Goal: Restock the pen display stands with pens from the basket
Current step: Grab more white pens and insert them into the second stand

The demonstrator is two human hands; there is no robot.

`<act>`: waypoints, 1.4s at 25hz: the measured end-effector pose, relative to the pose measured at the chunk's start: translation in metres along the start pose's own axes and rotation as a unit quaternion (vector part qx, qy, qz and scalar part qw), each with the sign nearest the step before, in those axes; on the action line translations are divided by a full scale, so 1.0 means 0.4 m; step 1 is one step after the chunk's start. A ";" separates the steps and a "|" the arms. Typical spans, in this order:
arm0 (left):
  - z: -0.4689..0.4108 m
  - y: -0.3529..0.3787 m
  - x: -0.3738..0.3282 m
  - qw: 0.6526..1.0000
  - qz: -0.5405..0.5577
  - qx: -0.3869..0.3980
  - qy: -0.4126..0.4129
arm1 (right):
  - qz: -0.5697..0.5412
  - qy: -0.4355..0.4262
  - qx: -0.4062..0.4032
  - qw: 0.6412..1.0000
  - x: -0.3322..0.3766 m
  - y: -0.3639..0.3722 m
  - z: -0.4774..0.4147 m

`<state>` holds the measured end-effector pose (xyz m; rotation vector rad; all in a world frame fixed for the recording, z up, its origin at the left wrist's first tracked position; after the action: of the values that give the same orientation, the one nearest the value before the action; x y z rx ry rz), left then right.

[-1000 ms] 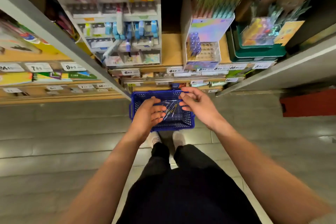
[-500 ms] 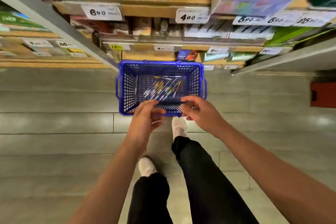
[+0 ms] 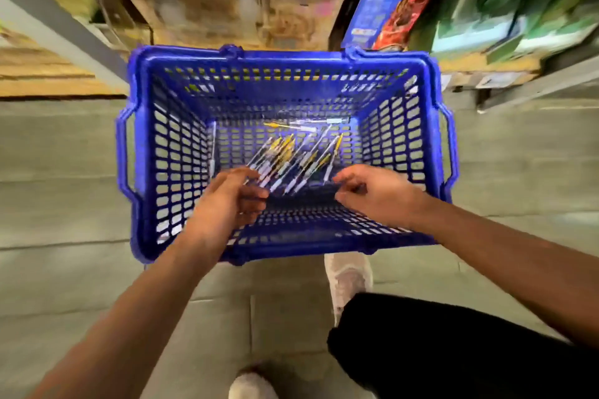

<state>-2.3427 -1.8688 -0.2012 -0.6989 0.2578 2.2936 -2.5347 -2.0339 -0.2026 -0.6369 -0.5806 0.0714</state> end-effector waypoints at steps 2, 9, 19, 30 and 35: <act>-0.108 -0.013 0.036 0.999 -0.042 0.004 0.008 | 0.108 -0.014 0.047 0.993 -0.041 0.050 -0.120; -0.196 -0.007 -0.021 0.996 -0.077 0.029 0.046 | 0.443 -0.046 0.126 0.887 -0.032 0.055 -0.318; -0.163 0.007 0.024 0.957 -0.219 0.018 0.189 | 0.238 0.166 0.110 0.951 -0.108 0.136 -0.492; -0.233 0.022 -0.014 0.971 -0.215 0.054 0.087 | -0.201 0.108 0.226 0.947 0.058 0.098 -0.407; -0.215 0.075 -0.026 0.966 -0.215 0.120 0.078 | -0.302 0.025 0.234 0.924 0.140 0.113 -0.362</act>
<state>-2.3220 -1.9284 -0.2676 -0.7286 0.4069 1.7632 -2.4056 -2.0624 -0.2959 0.0247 -0.6609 -0.3779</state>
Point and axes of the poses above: each hand's wrist, its own z-axis away from the middle knuckle, its own y-axis out of the palm, x = y × z, the point moved 3 cm from there along -z, towards the middle knuckle, and after that the axes turned 4 degrees about -x, right-handed, at the moved point
